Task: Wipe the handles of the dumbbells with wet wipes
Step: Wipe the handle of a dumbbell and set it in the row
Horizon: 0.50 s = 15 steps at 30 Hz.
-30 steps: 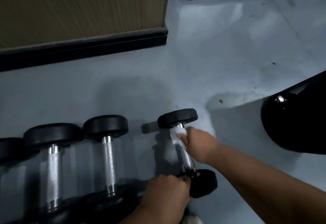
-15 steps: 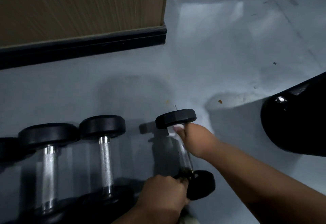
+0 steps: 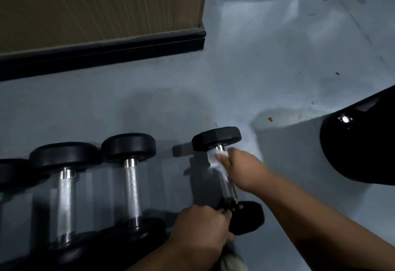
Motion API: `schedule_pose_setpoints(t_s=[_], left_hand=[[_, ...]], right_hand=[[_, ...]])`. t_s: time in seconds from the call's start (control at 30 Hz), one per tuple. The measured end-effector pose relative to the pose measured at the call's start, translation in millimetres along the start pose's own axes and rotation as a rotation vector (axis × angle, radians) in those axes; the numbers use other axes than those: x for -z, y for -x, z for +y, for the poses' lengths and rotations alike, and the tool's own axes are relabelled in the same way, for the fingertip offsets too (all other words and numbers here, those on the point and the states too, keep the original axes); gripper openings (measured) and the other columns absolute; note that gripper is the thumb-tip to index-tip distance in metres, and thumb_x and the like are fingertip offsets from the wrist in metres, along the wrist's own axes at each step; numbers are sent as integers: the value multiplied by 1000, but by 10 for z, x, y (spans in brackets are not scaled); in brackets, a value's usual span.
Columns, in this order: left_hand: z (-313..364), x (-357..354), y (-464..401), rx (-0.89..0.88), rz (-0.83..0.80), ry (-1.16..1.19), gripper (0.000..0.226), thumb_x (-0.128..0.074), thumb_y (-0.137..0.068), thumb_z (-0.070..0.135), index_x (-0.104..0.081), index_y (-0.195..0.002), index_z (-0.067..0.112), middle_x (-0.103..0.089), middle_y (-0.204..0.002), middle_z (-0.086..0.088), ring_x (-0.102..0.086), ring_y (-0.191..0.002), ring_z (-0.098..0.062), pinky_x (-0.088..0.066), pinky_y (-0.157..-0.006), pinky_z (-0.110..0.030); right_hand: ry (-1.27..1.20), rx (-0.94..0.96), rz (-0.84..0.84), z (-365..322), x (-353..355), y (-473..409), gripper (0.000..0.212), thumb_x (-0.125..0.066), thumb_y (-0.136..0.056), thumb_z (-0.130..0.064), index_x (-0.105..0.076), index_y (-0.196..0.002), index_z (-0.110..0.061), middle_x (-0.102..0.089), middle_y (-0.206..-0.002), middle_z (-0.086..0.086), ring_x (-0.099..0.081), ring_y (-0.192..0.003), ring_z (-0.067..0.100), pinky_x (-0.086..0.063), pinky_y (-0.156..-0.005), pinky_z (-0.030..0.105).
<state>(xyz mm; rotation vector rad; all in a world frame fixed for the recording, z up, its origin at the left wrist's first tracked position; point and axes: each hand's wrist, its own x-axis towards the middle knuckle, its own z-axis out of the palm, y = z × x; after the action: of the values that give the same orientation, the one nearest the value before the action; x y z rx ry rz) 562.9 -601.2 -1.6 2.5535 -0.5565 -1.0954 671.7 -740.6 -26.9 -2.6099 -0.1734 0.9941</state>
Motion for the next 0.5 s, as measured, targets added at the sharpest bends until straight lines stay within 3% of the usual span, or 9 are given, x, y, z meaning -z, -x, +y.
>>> schedule_pose_setpoints(t_s=[0.1,0.2,0.3,0.5], left_hand=[[22,-16,38,42,38,-11,48,-56,-96,47,-48,-140,29,-67,-122,-10,-63,-108,-38,-49,-89,-40],[31,-5,58,50,41,-5,47,-56,-96,48,-49,-139,30,-67,-120,-10,-63,-107,-37,-49,-88,-39],[45,24,77,43,53,-5,45,-57,-97,48,-51,-136,28,-67,-118,-12,-63,-107,-38,-49,-87,-39],[39,26,80,41,63,12,40,-57,-97,48,-55,-130,26,-68,-115,-11,-64,-105,-38,-49,-84,-39]], right_hand=[[-35,-36,19,-61,-12,-67,44,-32,-104,-56,-51,-109,-16,-65,-95,7,-62,-94,31,-47,-78,38],[-9,-38,-70,-29,-26,119,36,-36,-106,-49,-50,-108,-17,-60,-96,4,-57,-91,24,-38,-75,32],[-10,-43,-214,79,-98,348,34,-45,-103,-48,-56,-116,-18,-63,-107,5,-59,-96,23,-40,-77,31],[4,-38,-301,80,-26,349,24,-49,-102,-48,-57,-100,-25,-62,-92,-3,-58,-82,14,-40,-68,27]])
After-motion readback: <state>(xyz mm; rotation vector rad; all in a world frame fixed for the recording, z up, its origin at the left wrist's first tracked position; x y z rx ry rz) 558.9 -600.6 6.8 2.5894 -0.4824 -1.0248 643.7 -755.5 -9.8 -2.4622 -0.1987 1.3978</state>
